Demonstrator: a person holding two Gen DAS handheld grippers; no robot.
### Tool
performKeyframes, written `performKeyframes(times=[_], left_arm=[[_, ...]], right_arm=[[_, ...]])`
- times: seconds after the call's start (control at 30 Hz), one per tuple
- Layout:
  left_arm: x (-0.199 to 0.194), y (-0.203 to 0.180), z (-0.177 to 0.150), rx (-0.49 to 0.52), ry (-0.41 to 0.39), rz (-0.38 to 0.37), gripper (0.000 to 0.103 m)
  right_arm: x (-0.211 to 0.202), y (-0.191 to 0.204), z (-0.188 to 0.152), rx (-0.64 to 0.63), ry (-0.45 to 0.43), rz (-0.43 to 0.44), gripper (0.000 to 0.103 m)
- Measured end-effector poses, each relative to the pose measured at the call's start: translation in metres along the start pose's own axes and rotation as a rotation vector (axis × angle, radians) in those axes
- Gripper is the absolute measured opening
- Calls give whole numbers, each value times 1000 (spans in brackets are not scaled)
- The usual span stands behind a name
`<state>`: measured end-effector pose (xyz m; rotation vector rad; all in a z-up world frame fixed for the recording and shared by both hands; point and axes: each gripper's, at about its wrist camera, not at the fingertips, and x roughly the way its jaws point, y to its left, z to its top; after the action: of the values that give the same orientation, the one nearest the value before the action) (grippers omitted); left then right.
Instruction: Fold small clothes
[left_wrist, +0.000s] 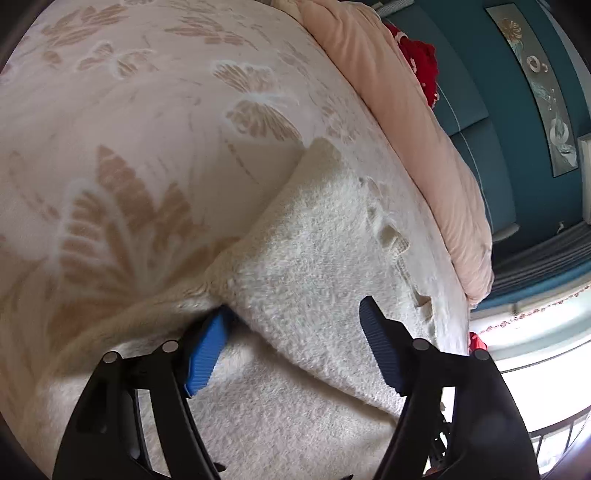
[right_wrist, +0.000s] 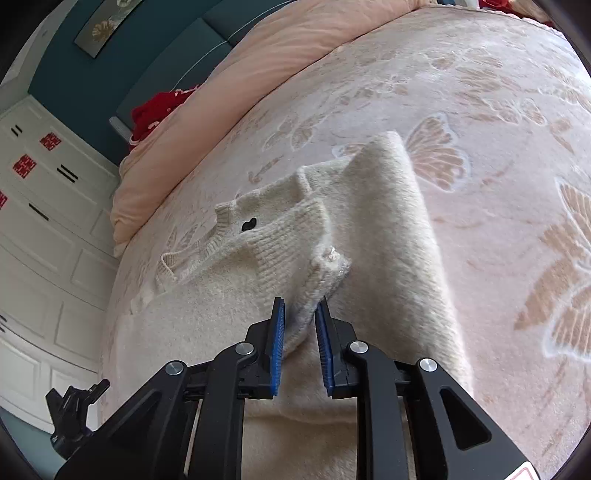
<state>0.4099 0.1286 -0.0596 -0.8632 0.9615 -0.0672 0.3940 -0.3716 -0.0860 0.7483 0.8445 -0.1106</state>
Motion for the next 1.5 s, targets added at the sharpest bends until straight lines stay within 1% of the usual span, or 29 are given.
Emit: performKeyframes(times=[0.03,0.07,0.1,0.13,0.17,0.23,0.27,0.3,0.33,0.37,0.43,0.47,0.5,0.53,0.57,0.63,0.7,0.77,0.8,0.9,0.97,1.03,1.1,1.13,1.17,1.2,1.37,1.43,1.5], left_arm=[[1,1,1,0,1,4,67],[3,4,3,-15,-5,12,58],[4,7,4,-33,-12,19,51],[4,12,7,-64,-29,33,35],[5,14,8,-78,-35,39,26],[12,24,9,-89,-28,47,21],[13,26,9,-85,-32,47,19],[14,26,8,-65,-39,44,19],[13,24,6,-41,-46,47,20],[13,22,5,-18,-53,50,20],[12,21,2,21,-69,45,20],[12,20,-1,61,-84,42,20],[12,19,-3,100,-101,41,20],[11,19,-7,141,-122,39,20],[10,18,-13,179,-150,34,20],[9,23,-16,171,-173,3,20],[8,31,-17,155,-192,-50,20],[7,37,-19,152,-209,-93,20],[6,38,-20,153,-213,-102,20],[7,38,-23,176,-232,-100,20],[8,37,-24,187,-235,-97,20],[7,37,-26,191,-241,-101,20],[7,37,-27,195,-246,-104,20],[7,36,-28,197,-248,-104,20],[7,37,-31,199,-250,-105,20],[7,37,-32,201,-252,-104,20],[7,37,-34,209,-257,-99,20],[7,36,-37,210,-258,-97,20],[7,36,-37,211,-259,-97,20]], right_arm=[[1,3,2,-7,3,-1,9],[1,5,3,-14,-2,9,9],[-5,9,5,-26,-25,19,7],[-13,11,5,-38,-50,29,7],[-22,8,5,-42,-73,31,6],[-26,-2,7,-36,-79,6,6],[-20,-11,5,-34,-51,-35,6],[-7,-19,1,-49,8,-88,6],[-3,-21,-3,-56,35,-90,5],[-6,-21,-5,-53,33,-85,6],[-22,-14,-3,-30,10,-123,15],[-33,-9,-3,-23,-30,-170,19],[-49,0,-5,-39,-97,-195,20],[-60,12,-7,-67,-145,-186,20],[-63,28,-8,-99,-160,-157,20],[-43,74,-8,-201,-70,-48,21],[-5,136,-15,-360,46,61,22],[36,196,-24,-506,128,123,32],[61,228,-28,-576,169,144,40],[127,297,-35,-716,253,154,45],[159,326,-42,-760,285,142,46],[184,347,-51,-798,313,131,56],[208,358,-60,-824,358,100,57],[211,358,-64,-838,372,82,48],[218,358,-70,-856,376,67,32],[221,359,-76,-883,384,74,9],[214,369,-76,-877,278,92,6],[232,369,-75,-865,272,38,6],[243,364,-78,-829,294,27,8]])
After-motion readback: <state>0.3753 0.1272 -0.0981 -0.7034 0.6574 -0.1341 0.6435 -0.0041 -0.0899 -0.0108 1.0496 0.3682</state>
